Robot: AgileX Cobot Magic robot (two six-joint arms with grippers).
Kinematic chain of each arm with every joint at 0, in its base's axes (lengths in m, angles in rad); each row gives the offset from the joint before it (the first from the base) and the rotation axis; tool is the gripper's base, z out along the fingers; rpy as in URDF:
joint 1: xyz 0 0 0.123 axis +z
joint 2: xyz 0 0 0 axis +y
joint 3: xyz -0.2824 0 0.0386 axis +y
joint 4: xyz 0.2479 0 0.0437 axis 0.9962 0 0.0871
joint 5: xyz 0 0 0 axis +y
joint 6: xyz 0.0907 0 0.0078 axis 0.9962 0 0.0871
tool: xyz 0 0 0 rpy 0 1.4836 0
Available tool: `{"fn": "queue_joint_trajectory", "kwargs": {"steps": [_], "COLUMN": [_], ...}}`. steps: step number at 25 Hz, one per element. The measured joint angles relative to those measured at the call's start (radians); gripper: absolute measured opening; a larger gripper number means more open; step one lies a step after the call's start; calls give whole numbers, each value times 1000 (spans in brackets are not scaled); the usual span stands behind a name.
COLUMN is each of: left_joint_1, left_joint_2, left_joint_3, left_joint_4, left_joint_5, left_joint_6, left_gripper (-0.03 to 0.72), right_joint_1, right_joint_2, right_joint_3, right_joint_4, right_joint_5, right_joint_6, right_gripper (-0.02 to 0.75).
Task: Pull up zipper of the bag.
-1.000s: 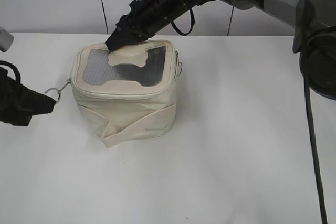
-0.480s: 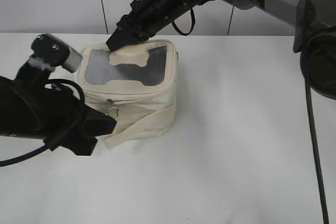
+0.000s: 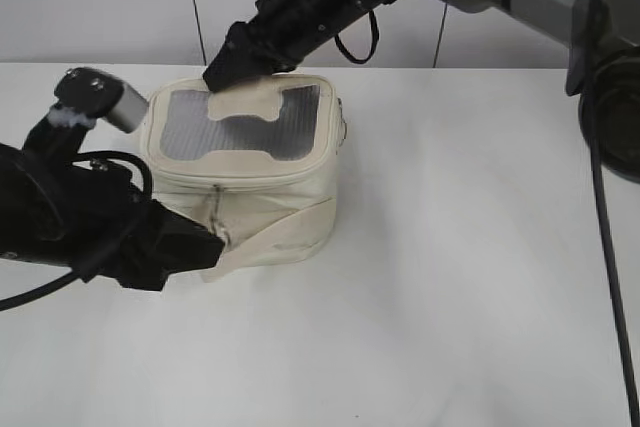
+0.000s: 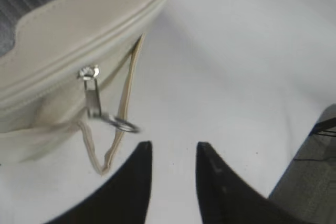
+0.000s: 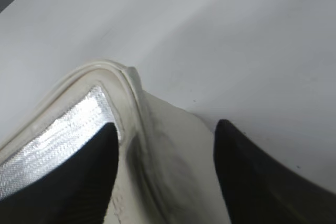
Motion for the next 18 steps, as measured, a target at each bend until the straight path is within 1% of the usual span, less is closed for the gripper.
{"fn": "queue_joint_trajectory", "kwargs": {"steps": [1,2,3,4,7,10,13,15,16,18], "left_joint_1": [26,56,89,118,223,311,336,336,336,336], "left_joint_2": [-8,-17,-31,-49,-105,-112,-17,104,160,294], "left_joint_3": [0,0,0,0,-13,-103,-297,-446,-530,-683], "left_joint_4": [45,89,146,198,283,309,334,339,339,342], "left_joint_5": [27,53,76,99,101,110,178,264,301,392], "left_joint_6": [-37,-89,-144,-190,-247,-259,-259,-259,-259,-259], "left_gripper": [267,320,351,364,363,348,341,338,338,338], "right_joint_1": [-9,-21,-36,-51,-96,-151,-208,-245,-263,-295], "right_joint_2": [-6,-15,-26,-38,-75,-97,-127,-176,-217,-322], "right_joint_3": [0,0,0,0,0,0,45,135,211,402], "right_joint_4": [-10,-23,-44,-59,-113,-142,-141,-116,-102,-80], "right_joint_5": [8,17,30,44,95,167,177,173,157,41], "right_joint_6": [7,17,35,54,150,205,233,221,200,138], "right_gripper": [416,472,497,507,475,428,400,384,374,358]}}
